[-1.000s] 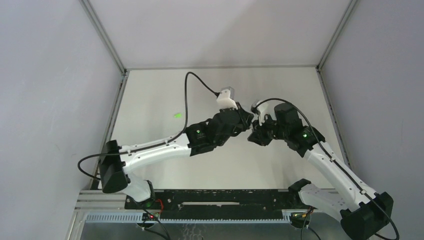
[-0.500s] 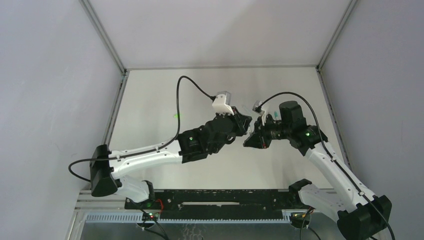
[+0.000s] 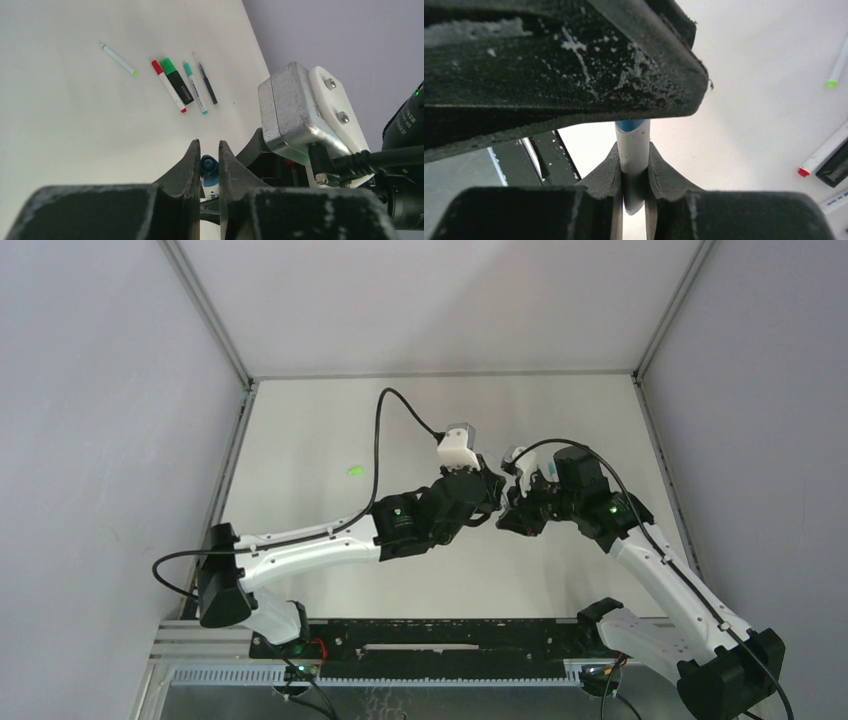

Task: Insert the pens into the pen caps
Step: Press the pen cap onto the pen.

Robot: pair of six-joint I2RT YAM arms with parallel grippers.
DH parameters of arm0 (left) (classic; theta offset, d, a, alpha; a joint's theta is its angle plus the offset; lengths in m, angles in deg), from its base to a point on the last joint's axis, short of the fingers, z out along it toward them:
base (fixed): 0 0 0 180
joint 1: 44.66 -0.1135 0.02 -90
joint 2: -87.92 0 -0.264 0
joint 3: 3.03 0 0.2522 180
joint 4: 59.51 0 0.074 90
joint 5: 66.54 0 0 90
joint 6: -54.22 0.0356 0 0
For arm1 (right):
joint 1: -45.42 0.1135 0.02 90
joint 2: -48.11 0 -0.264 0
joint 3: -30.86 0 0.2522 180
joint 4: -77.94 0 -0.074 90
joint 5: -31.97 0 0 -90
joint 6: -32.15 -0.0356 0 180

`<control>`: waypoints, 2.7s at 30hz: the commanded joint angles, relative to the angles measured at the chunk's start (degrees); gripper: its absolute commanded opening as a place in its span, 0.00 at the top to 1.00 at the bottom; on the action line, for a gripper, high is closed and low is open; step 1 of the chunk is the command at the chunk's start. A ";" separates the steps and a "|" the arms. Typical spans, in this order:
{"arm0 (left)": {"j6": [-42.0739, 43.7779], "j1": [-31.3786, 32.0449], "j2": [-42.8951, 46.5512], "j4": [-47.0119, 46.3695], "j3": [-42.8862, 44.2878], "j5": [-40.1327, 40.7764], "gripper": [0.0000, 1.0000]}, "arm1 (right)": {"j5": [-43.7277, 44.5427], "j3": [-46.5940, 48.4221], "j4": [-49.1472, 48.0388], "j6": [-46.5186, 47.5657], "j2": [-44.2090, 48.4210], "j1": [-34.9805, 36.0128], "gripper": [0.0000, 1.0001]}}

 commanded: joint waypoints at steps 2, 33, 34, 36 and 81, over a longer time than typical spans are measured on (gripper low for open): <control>1.03 7.52 -6.03 26.18 -4.32 -17.22 1.00 | 6.38 5.57 -27.48 -0.75 2.23 -2.06 1.00; 0.35 5.27 12.74 7.28 -14.57 -12.07 0.76 | -8.38 3.64 -24.81 -0.29 -0.65 0.07 1.00; 0.39 5.17 12.65 7.23 -14.41 -12.19 0.76 | -8.25 3.64 -24.66 -0.13 -0.73 0.42 1.00; 0.65 5.10 12.35 7.31 -13.86 -12.58 0.75 | -7.94 3.59 -24.48 0.22 -0.84 0.87 1.00; 36.78 -9.94 29.45 -62.61 -44.42 -41.89 0.29 | -38.67 4.03 -10.68 13.67 -6.99 3.98 1.00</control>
